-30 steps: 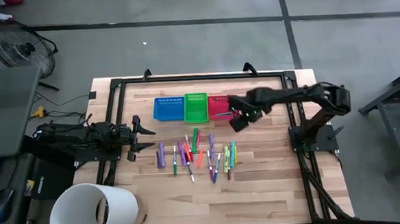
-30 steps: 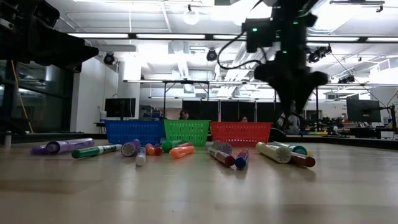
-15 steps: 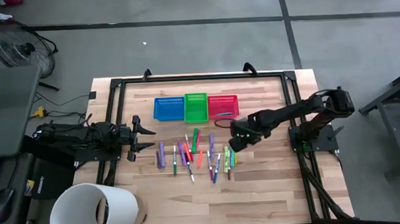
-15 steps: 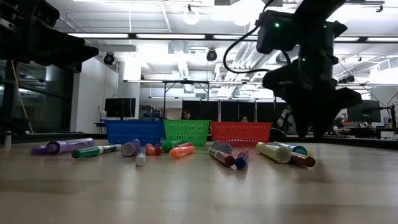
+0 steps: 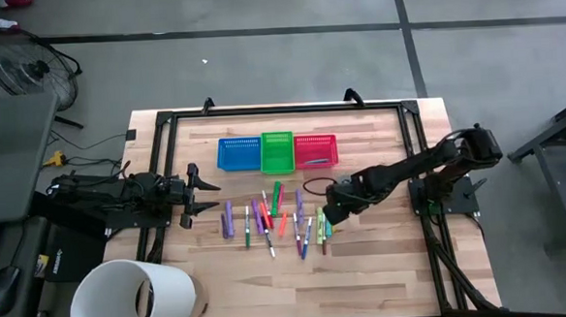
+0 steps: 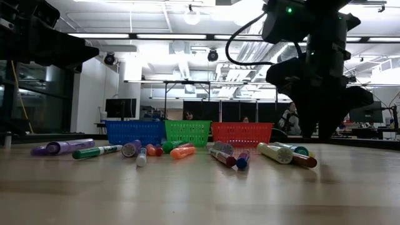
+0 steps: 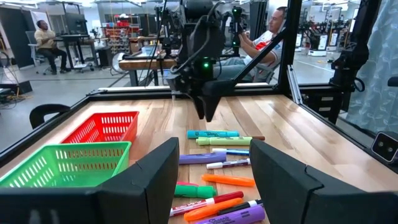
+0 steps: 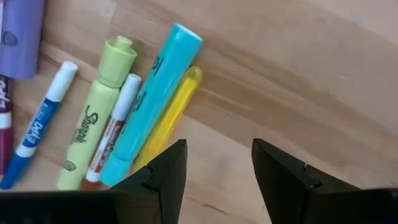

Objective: Pick & Place Markers
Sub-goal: Put the yellow pen into the red bin

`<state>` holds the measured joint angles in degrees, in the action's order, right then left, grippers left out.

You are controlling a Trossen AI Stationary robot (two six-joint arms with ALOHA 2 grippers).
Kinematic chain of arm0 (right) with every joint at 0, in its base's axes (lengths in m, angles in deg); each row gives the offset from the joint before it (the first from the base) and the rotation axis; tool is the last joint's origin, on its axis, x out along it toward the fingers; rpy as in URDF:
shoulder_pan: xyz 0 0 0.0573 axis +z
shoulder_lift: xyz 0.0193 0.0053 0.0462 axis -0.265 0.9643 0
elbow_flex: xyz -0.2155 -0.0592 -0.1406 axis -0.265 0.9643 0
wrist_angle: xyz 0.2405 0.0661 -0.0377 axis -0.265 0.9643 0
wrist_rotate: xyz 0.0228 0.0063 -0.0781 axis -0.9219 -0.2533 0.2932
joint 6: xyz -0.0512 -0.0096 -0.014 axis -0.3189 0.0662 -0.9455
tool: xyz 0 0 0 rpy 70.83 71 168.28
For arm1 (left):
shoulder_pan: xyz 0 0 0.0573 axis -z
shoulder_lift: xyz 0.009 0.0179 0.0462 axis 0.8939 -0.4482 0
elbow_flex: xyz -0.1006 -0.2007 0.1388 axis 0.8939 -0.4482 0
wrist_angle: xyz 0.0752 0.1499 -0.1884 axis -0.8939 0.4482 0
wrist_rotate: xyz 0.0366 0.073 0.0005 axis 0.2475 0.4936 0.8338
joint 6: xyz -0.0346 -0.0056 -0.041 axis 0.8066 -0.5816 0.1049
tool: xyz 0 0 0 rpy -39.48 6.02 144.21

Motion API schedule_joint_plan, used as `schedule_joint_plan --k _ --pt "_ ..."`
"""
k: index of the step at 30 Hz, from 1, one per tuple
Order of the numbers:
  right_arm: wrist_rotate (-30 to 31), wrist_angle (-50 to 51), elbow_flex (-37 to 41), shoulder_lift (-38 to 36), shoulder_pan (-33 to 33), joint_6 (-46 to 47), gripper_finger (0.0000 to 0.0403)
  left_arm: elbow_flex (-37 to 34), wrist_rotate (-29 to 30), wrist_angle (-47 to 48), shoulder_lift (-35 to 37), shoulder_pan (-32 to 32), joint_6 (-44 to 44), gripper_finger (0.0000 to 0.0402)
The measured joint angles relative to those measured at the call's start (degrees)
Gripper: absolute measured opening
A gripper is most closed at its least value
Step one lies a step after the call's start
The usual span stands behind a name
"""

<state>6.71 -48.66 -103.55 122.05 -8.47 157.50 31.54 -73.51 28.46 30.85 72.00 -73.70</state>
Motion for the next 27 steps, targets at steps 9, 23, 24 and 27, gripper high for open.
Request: schedule_joint_plan --k 9,23,24,27 --pt "-1.94 0.78 -4.96 7.06 0.09 3.11 0.0169 0.0 -0.04 -0.06 0.01 0.01 0.02 0.0195" --pt "-3.05 1.05 -9.38 12.43 -0.17 6.03 0.0169 0.0 -0.09 -0.11 0.01 0.0 0.01 0.0195" --pt "-3.05 1.25 -9.4 12.47 -0.17 6.05 0.0169 0.0 -0.09 -0.12 0.01 0.01 0.02 0.0195" --pt "-2.42 2.91 -9.44 12.49 -0.2 8.1 0.0169 0.0 -0.09 -0.12 0.01 0.0 0.0 0.0195"
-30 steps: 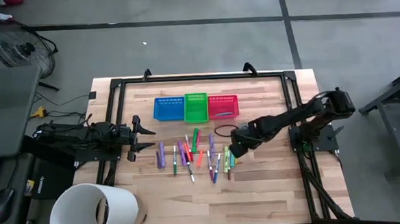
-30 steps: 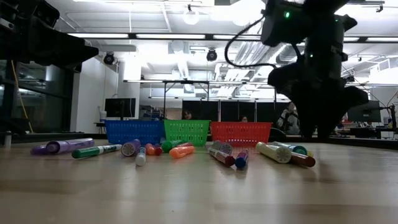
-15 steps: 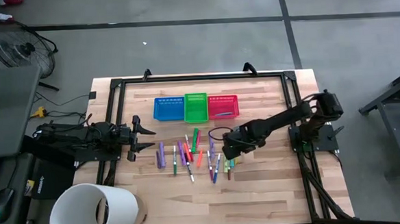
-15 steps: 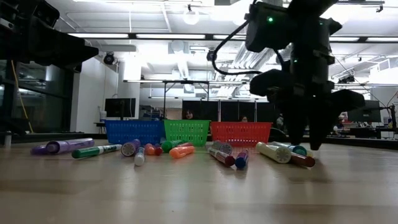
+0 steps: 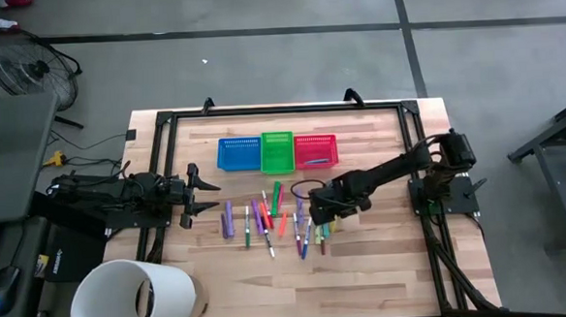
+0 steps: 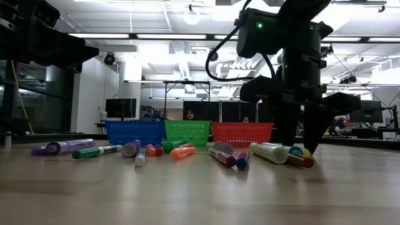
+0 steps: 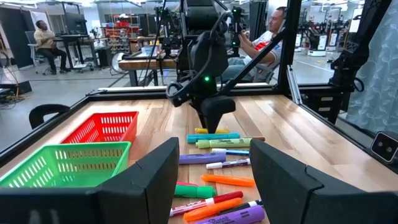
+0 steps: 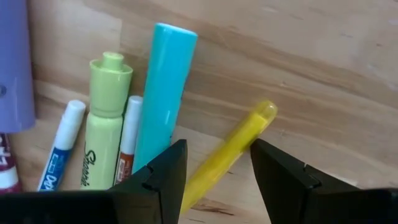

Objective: Pick & Place Markers
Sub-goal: Put the yellow pen into the red bin

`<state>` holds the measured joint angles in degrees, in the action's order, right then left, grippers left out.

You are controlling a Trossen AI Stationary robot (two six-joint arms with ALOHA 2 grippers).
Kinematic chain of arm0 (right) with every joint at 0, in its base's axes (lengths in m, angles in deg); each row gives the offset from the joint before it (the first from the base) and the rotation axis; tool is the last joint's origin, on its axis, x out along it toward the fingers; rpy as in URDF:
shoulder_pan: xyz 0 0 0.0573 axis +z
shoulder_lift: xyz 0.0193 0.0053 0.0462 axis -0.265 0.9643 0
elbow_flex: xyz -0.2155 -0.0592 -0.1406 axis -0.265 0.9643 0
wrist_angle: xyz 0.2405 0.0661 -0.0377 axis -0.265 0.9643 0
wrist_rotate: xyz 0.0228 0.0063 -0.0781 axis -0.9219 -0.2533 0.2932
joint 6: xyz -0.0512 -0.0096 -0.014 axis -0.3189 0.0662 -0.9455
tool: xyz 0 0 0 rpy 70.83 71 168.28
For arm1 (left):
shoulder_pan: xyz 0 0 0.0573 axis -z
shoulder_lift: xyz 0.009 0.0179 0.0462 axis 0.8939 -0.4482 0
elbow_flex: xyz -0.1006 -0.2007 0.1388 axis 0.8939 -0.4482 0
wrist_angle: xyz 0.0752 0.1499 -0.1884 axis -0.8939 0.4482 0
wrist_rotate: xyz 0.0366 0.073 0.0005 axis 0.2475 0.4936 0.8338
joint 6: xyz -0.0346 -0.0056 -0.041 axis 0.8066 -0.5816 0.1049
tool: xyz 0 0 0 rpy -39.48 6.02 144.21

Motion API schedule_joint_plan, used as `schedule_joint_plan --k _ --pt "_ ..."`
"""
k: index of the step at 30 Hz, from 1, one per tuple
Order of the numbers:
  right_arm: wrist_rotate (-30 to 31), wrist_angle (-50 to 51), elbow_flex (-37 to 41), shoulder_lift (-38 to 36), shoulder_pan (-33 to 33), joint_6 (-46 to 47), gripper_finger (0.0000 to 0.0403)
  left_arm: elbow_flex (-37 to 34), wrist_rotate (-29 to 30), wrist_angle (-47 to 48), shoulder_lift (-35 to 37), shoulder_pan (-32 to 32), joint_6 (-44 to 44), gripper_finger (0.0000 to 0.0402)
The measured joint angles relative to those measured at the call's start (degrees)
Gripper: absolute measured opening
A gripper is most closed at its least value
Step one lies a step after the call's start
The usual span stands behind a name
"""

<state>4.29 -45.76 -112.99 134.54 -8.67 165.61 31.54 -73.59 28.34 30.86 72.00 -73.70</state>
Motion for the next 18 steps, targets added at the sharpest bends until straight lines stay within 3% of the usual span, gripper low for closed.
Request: schedule_joint_plan --k 12,18 --pt "0.85 1.3 0.98 0.0 0.38 7.75 0.0168 0.0 -0.02 -0.02 -0.01 0.0 0.02 0.0195" --pt "0.18 1.52 1.05 0.0 0.42 7.49 0.0139 0.0 -0.04 -0.02 0.0 0.0 0.02 0.0195"
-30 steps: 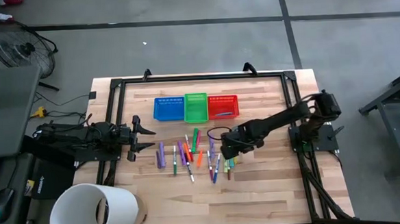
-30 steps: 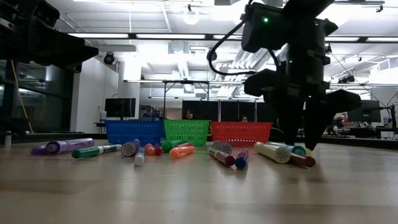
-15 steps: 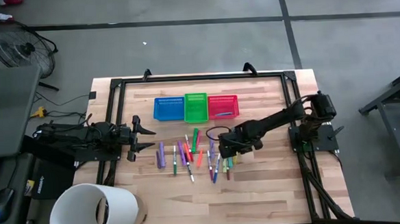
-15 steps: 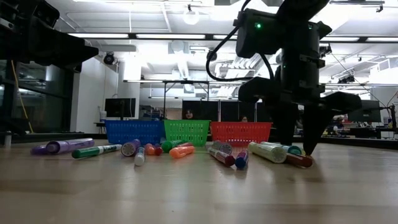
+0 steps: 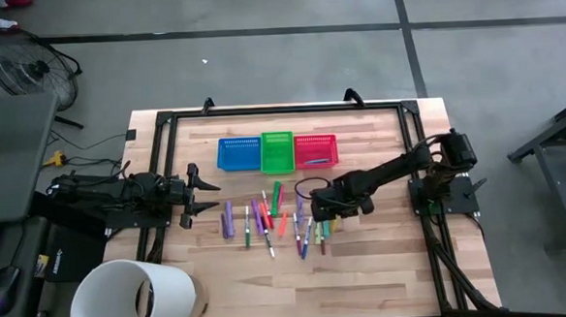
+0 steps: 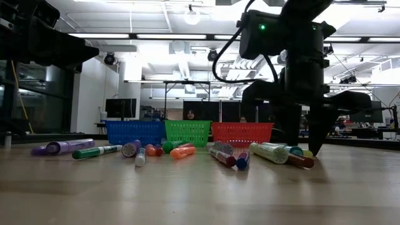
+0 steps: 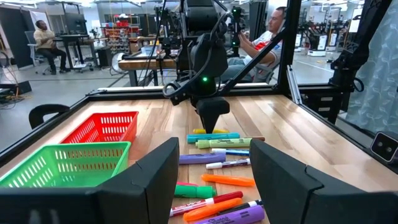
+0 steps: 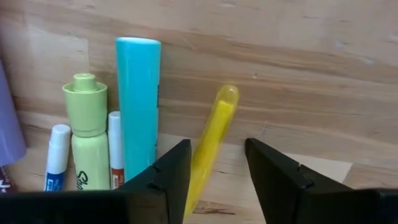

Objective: Pick & Place Markers
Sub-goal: Put the yellow pen into the red bin

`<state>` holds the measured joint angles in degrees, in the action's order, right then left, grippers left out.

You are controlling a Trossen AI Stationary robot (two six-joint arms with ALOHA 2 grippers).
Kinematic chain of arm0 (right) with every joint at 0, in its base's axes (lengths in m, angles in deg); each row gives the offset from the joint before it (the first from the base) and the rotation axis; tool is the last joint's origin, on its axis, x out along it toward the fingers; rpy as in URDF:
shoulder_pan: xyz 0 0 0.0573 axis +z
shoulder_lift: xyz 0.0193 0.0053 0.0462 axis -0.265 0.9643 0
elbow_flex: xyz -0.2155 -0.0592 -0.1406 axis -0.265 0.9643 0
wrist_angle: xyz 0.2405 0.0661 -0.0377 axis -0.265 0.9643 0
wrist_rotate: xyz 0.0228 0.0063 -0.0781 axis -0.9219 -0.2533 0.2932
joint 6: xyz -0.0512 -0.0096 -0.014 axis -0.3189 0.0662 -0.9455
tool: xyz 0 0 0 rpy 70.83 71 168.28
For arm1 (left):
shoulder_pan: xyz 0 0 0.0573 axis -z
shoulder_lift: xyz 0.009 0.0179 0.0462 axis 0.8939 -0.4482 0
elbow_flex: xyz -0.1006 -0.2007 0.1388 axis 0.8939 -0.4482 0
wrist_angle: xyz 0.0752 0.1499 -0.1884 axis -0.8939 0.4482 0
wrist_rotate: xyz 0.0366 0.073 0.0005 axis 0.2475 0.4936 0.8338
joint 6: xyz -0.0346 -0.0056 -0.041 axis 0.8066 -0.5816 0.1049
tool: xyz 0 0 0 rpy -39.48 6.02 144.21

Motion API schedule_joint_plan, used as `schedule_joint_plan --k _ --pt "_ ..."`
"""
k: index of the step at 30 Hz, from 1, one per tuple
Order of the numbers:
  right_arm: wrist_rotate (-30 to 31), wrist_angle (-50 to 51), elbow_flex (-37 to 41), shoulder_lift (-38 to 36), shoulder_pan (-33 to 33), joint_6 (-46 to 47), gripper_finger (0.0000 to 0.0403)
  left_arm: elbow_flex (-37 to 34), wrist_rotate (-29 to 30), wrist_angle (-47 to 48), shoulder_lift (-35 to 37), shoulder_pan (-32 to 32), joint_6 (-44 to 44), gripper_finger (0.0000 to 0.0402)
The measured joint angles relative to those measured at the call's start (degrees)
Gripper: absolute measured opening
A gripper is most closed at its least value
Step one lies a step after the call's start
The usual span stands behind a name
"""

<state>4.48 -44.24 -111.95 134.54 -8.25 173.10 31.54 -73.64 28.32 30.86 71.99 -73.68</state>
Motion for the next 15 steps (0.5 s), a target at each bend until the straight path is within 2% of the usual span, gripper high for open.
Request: schedule_joint_plan --k 11,15 --pt "-0.81 0.24 0.11 0.02 0.02 -3.21 0.004 0.0 0.0 0.0 0.0 0.0 0.0 0.0195" --pt "-1.39 0.3 0.11 0.02 0.02 -6.19 0.0024 0.0 0.0 -0.02 -0.02 0.02 0.0 0.0195"
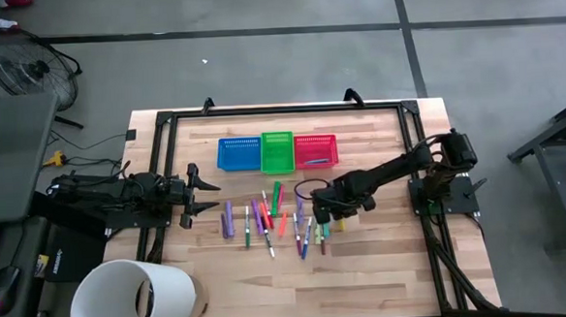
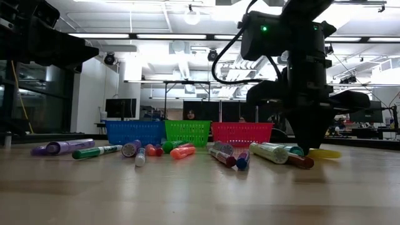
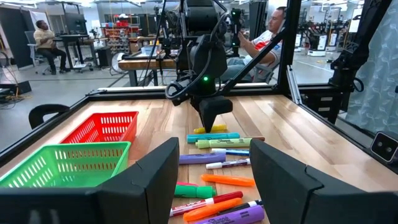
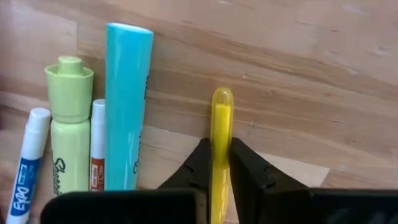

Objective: Pick & Place Markers
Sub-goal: Put the yellow pen into the red bin

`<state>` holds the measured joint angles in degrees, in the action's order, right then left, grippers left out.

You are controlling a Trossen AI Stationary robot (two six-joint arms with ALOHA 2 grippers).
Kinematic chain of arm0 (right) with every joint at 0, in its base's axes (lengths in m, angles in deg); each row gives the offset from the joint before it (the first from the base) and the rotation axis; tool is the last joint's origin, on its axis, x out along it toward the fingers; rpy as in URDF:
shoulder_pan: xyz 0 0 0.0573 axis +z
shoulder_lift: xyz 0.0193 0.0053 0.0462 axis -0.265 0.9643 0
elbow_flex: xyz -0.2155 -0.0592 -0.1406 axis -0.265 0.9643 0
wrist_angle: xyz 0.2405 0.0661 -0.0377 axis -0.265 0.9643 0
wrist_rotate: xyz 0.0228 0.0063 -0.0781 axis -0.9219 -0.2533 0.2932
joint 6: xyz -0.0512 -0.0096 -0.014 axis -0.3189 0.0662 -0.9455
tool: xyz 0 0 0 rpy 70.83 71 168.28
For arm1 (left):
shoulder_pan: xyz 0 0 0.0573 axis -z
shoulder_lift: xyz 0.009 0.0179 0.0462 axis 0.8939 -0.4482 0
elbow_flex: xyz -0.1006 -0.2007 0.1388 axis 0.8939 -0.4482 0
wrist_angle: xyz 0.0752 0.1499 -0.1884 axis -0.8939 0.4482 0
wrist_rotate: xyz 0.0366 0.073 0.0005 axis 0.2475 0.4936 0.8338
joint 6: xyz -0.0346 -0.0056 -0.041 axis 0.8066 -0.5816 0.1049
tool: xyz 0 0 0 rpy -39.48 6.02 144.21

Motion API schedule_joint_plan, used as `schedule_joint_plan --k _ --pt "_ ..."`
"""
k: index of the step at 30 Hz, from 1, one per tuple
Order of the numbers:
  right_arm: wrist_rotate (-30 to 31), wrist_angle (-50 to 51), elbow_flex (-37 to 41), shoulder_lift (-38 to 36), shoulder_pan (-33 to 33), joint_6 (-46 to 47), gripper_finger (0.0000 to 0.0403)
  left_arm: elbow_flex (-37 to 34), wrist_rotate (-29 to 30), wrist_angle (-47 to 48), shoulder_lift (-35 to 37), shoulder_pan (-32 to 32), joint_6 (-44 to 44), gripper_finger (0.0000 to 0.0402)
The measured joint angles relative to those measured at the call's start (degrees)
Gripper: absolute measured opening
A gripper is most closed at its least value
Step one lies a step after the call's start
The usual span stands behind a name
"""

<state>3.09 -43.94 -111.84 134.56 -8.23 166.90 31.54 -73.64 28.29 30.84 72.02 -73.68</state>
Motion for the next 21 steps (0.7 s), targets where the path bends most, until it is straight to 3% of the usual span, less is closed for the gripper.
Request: schedule_joint_plan --k 21 --pt "-2.68 1.13 0.36 -2.78 -0.6 -13.75 0.0024 0.0 -0.02 0.0 0.0 -0.02 0.0 0.0195"
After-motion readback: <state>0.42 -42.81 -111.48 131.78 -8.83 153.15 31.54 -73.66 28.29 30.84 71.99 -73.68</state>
